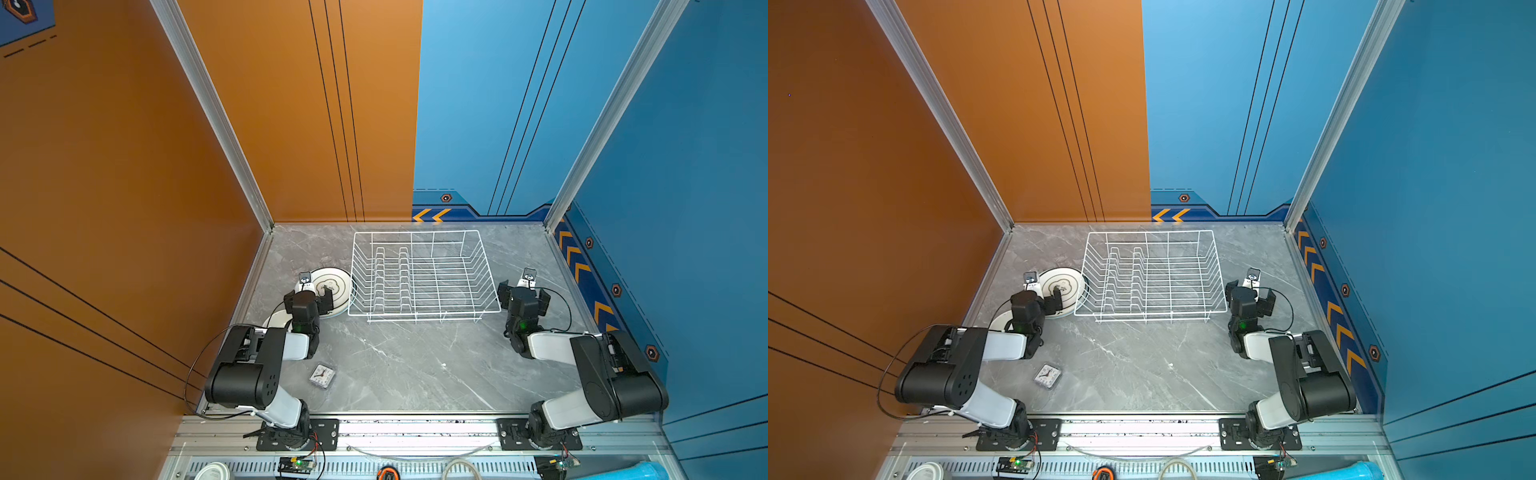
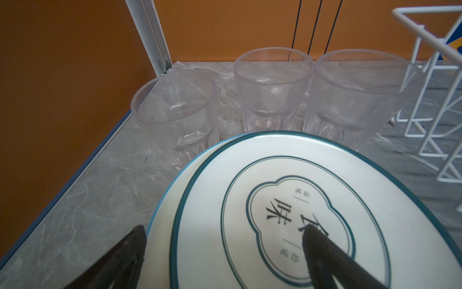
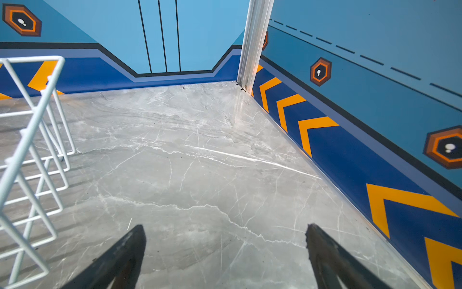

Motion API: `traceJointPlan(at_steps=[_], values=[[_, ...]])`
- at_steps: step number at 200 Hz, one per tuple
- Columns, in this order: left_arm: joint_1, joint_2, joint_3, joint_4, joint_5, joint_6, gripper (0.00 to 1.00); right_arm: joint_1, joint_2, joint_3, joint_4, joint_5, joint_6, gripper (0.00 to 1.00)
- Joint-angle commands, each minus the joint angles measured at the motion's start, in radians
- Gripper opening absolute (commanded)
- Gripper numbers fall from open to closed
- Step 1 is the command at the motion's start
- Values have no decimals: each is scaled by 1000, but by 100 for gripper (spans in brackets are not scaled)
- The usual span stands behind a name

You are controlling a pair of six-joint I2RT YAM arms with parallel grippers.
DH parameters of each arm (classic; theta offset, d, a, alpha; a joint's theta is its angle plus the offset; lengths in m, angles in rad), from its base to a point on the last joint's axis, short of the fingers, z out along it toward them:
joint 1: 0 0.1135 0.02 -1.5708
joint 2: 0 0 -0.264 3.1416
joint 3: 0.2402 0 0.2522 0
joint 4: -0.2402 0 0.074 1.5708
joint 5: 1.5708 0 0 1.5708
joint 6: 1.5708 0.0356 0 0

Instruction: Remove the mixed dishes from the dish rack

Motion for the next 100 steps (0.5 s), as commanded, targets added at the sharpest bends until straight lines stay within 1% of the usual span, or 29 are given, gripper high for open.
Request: traceJointPlan(at_steps=[1,15,35,47,52,54,59,65,69,81,94,100], values=[[-7,9,-6,54,18,22,98,6,-6,-36,96,3,-39,100],[-14,9,-6,54,6,25,98,1,-7,-46,108,-15,-40,100],[-16,8,-7,54,3,25,98,-21,-11,-69,139,-78,-28,100],[-16,8,-6,54,3,26,98,-33,-5,-96,187,-133,-30,100],[-16,8,-5,55,3,26,98,-40,7,-108,193,-176,-29,100],[-16,7,-6,54,3,26,98,-42,19,-116,216,-185,-33,100],[-16,7,-6,55,3,26,98,-39,80,-131,354,-173,-51,100],[-16,8,-7,54,1,26,98,-19,120,-144,439,-112,-65,100],[-16,7,-7,54,2,25,98,-12,108,-150,424,-109,-68,100],[-16,7,-7,54,1,26,98,-18,46,-132,287,-125,-44,100],[-17,8,-8,54,2,25,98,-41,79,-111,309,-123,-29,100],[-17,7,-7,55,1,26,98,-43,73,-107,283,-125,-25,100]])
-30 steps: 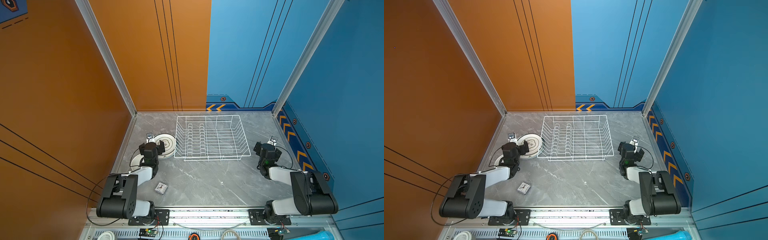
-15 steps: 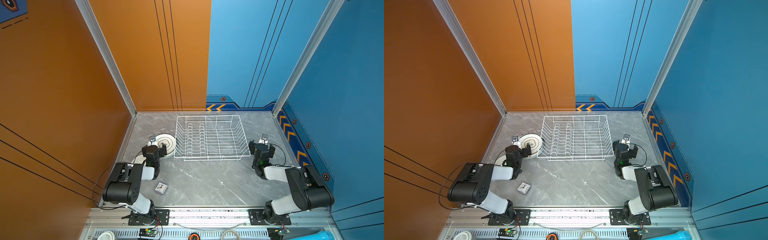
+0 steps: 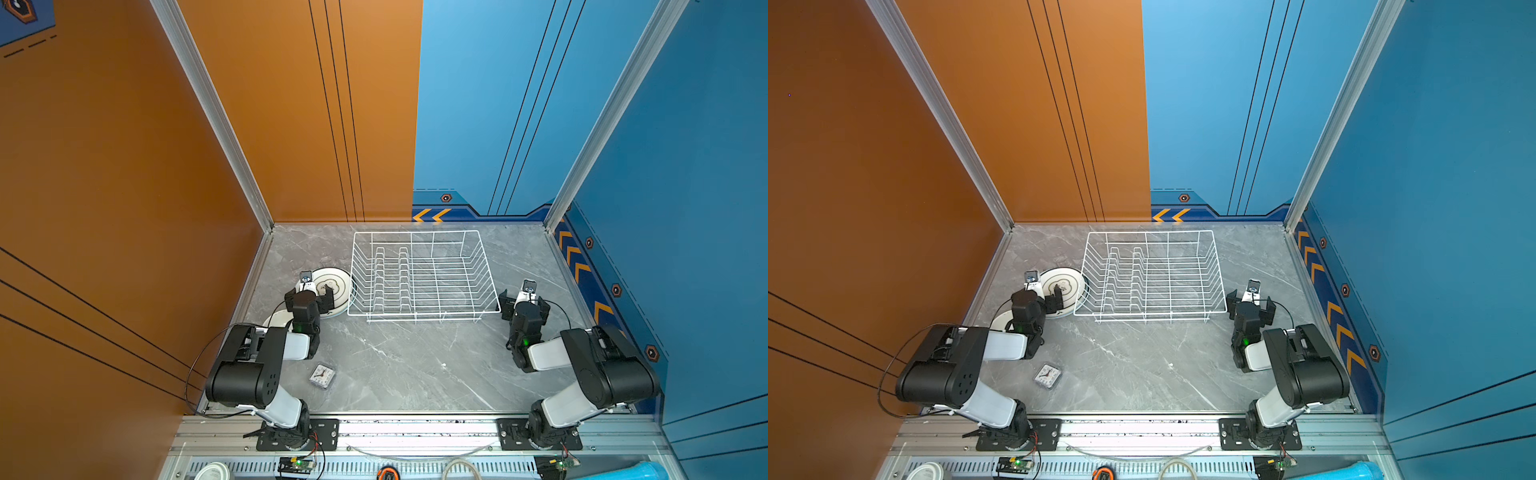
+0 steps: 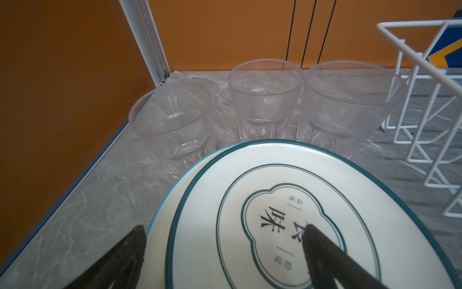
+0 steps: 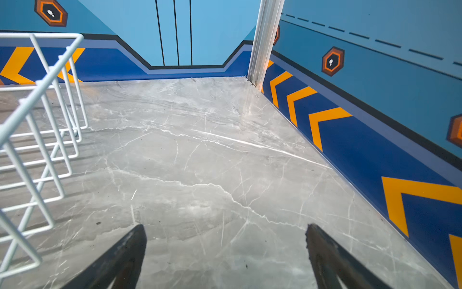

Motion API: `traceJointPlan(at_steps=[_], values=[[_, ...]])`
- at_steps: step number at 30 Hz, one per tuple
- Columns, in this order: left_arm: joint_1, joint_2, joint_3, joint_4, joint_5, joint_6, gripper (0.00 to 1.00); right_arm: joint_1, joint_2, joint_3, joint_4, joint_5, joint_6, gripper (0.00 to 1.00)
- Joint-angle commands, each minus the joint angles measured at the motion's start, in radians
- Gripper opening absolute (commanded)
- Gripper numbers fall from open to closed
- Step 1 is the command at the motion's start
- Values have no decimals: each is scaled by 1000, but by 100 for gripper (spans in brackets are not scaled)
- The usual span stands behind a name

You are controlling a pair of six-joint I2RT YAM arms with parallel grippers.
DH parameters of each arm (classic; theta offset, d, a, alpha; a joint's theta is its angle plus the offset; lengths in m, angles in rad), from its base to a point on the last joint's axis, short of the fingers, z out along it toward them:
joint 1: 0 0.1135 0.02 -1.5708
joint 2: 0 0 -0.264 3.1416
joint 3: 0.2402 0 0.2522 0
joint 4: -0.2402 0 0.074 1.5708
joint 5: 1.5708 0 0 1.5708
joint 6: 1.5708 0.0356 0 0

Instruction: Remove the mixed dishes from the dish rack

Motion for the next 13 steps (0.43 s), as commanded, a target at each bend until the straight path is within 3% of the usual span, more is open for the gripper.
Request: traceJointPlan(at_steps=[1,13], values=[[-6,5,-7,25,0,17,98,-13,-3,24,23,-26,7,100],[-16,7,-9,33,-6,31,98,-45,-16,78,-100,-67,38,100]])
